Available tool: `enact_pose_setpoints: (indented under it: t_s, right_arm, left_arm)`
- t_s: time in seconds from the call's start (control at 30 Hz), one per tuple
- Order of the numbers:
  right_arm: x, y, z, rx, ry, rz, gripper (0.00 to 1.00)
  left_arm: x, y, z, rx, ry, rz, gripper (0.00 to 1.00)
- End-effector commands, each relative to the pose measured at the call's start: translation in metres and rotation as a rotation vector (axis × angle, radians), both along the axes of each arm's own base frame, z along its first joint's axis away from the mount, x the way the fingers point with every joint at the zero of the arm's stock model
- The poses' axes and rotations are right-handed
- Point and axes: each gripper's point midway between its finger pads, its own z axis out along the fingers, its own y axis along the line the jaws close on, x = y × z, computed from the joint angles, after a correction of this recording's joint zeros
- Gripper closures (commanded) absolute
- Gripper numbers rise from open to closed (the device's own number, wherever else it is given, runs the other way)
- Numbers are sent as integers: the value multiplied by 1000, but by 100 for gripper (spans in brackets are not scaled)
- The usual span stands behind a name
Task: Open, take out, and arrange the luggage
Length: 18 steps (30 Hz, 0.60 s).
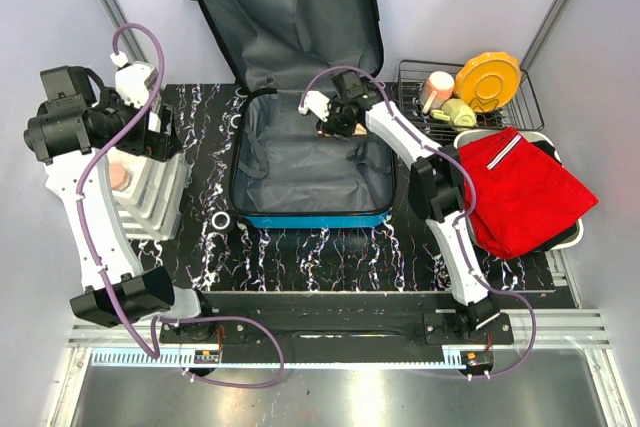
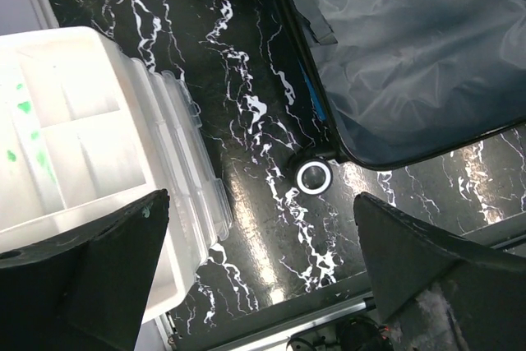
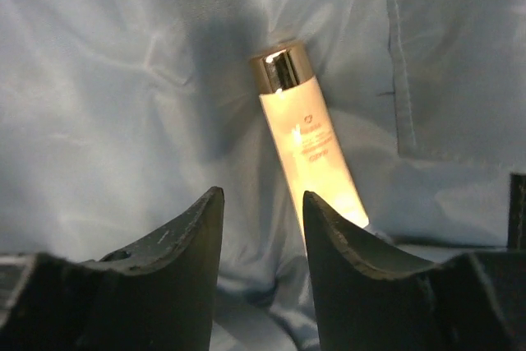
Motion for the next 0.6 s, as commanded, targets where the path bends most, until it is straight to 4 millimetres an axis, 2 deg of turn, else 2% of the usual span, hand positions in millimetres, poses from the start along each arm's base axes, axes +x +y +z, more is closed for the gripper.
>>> enact_pose_setpoints:
  t_s: [0.0,0.17,0.37,0.57]
  right_arm:
    - [30,9,-2,-47,-155,-15,51]
    - [52,1,-18,-129,-243,-25,52]
    - [45,9,-47,-137,-207,58,48]
    - [53,11,-64,-147,-232,44,46]
  left_arm:
    - [-12,-14,-5,-40,34,-15,1]
    - [-15,-14,-8,-14,25,-16,1]
    - [-15,-14,-8,-1,11,-12,1]
    - [-21,-18,-15,-17,20,-18,1]
